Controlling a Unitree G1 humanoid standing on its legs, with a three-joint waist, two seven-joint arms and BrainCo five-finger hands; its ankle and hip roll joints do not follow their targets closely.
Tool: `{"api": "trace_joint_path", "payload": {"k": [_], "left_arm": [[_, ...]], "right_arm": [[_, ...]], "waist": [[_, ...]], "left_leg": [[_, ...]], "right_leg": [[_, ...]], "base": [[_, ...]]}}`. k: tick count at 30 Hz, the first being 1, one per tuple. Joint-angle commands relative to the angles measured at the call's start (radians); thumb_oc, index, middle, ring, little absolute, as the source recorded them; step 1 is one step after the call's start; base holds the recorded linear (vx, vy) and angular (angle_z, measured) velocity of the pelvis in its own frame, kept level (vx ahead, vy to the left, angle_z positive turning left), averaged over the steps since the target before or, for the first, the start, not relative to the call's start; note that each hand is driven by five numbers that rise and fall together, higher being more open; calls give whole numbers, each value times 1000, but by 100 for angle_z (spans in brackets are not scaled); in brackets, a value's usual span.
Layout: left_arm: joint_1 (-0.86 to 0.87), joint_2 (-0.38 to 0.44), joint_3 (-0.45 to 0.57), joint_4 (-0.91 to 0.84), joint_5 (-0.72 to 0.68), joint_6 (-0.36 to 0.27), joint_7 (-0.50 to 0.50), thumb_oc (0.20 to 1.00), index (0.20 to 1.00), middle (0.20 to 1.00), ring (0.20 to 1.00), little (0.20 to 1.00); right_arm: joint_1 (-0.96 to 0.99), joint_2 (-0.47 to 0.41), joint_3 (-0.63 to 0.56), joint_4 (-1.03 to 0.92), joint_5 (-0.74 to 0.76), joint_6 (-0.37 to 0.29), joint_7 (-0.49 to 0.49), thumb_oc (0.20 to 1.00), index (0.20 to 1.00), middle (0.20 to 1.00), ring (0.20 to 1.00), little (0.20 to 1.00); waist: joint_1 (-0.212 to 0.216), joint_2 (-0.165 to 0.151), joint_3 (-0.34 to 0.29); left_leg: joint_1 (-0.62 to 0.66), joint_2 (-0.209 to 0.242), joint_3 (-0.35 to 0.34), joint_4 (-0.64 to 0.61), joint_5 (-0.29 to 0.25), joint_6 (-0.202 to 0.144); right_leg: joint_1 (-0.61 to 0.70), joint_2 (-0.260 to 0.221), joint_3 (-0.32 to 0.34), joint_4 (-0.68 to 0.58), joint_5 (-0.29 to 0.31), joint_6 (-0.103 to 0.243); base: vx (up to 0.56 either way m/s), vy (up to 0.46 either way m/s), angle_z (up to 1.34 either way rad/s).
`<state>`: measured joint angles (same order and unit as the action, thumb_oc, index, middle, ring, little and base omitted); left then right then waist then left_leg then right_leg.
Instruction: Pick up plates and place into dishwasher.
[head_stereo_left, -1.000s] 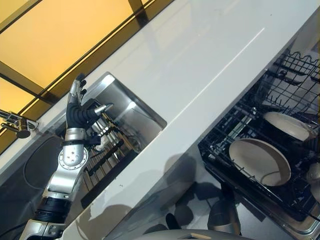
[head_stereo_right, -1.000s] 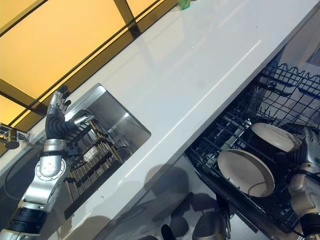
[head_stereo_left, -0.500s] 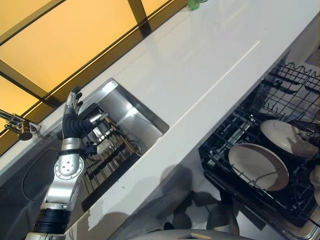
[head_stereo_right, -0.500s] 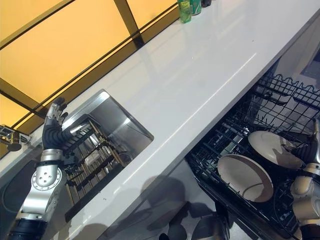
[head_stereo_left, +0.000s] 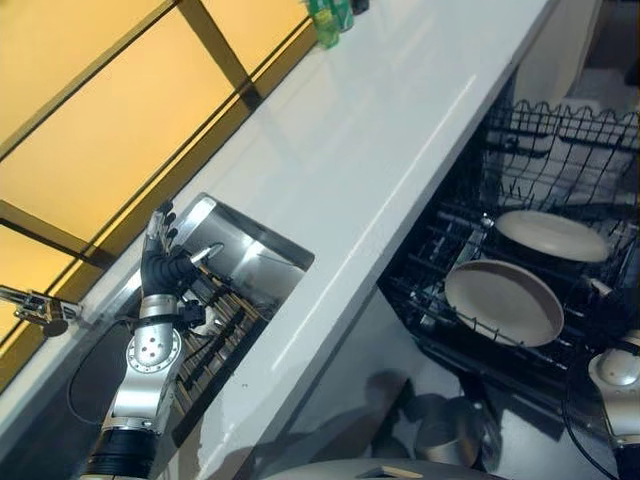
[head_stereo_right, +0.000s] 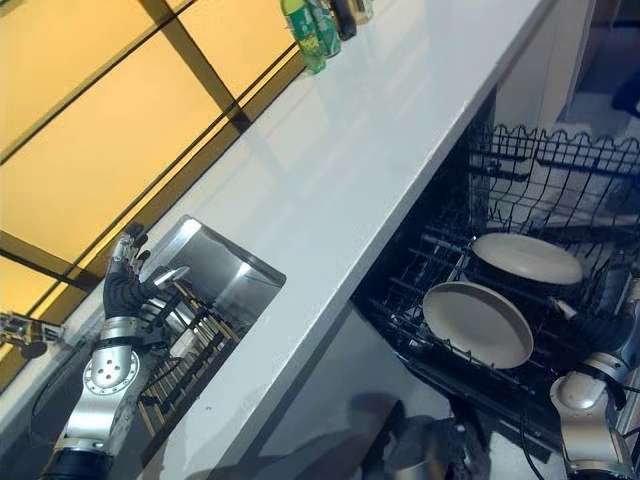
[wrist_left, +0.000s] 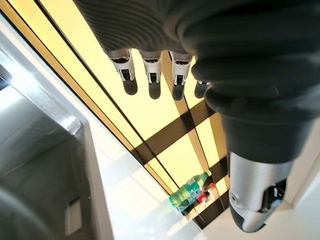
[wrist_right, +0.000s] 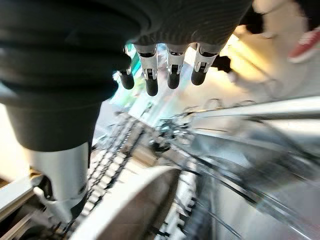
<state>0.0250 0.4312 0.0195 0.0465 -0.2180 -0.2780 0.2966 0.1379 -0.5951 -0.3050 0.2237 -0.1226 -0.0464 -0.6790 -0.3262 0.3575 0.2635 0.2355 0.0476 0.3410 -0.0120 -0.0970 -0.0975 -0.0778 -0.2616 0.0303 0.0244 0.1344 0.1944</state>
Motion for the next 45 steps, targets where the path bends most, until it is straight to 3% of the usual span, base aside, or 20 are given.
{"api": "trace_joint_path", "payload": {"k": [1, 5, 12, 18, 20, 26, 32, 37, 45], "left_arm": [[17, 11, 35, 15, 0, -41, 18, 1000, 1000, 1000, 1000, 1000], [22, 9, 26, 9, -12, -37, 28, 1000, 1000, 1000, 1000, 1000], [25, 16, 2, 8, -25, -31, 35, 1000, 1000, 1000, 1000, 1000], [34, 14, -24, 11, -31, -41, 50, 1000, 1000, 1000, 1000, 1000], [36, 12, -32, 4, -31, -39, 50, 1000, 1000, 1000, 1000, 1000], [68, 7, -51, -32, -21, -19, 28, 1000, 1000, 1000, 1000, 1000], [69, 21, -65, -18, -14, -37, 29, 1000, 1000, 1000, 1000, 1000], [77, 14, -69, -1, -7, -38, 34, 1000, 1000, 1000, 1000, 1000], [123, -3, -57, 5, -5, -28, 6, 1000, 1000, 1000, 1000, 1000]], "right_arm": [[36, -14, -38, -95, 19, -102, -78, 1000, 1000, 1000, 1000, 1000], [46, -7, -34, -99, 54, -110, -37, 1000, 1000, 1000, 1000, 1000], [23, 12, -7, -71, 266, -136, 55, 1000, 1000, 1000, 1000, 1000], [-5, 31, 3, -45, 368, -125, 6, 1000, 1000, 1000, 1000, 1000], [-11, 36, 4, -37, 404, -108, 31, 1000, 1000, 1000, 1000, 1000], [-11, 47, 87, -76, 563, 34, 405, 1000, 1000, 1000, 1000, 1000], [-17, 57, 172, -102, 607, 27, 669, 1000, 1000, 1000, 1000, 1000], [-26, 72, 212, -118, 583, 27, 747, 1000, 1000, 1000, 1000, 1000], [-17, 113, 233, -165, 559, 83, 762, 1000, 1000, 1000, 1000, 1000]], "waist": [[-14, -15, -32], [-18, 11, -22], [-13, 42, -10], [1, 54, -11], [6, 56, -13], [27, 50, -21], [48, 29, -18], [69, 12, -29], [110, -27, -56]], "left_leg": [[-140, 12, -14, 220, -38, 27], [-145, -14, -26, 217, -41, 35], [-160, -44, -32, 209, -34, 44], [-171, -52, -39, 219, -32, 44], [-174, -55, -46, 225, -34, 44], [-164, -71, -83, 218, -27, 46], [-179, -72, -101, 220, -10, 42], [-177, -72, -112, 217, -4, 38], [-163, -75, -130, 237, -16, 41]], "right_leg": [[-26, -7, 7, 256, -252, -49], [-41, -33, 17, 275, -254, -36], [-62, -63, 20, 293, -251, -25], [-68, -76, 10, 305, -253, -28], [-67, -79, 8, 306, -252, -31], [-40, -83, 3, 294, -249, -37], [-48, -88, -2, 297, -236, -35], [-28, -96, -17, 278, -222, -30], [30, -116, -52, 249, -204, -22]], "base": [[67, 150, -8], [62, 127, -6], [21, 82, -2], [18, 18, -1], [64, 15, 0], [111, 14, -4], [16, 1, -6], [50, 44, 4], [115, 58, 14]]}}
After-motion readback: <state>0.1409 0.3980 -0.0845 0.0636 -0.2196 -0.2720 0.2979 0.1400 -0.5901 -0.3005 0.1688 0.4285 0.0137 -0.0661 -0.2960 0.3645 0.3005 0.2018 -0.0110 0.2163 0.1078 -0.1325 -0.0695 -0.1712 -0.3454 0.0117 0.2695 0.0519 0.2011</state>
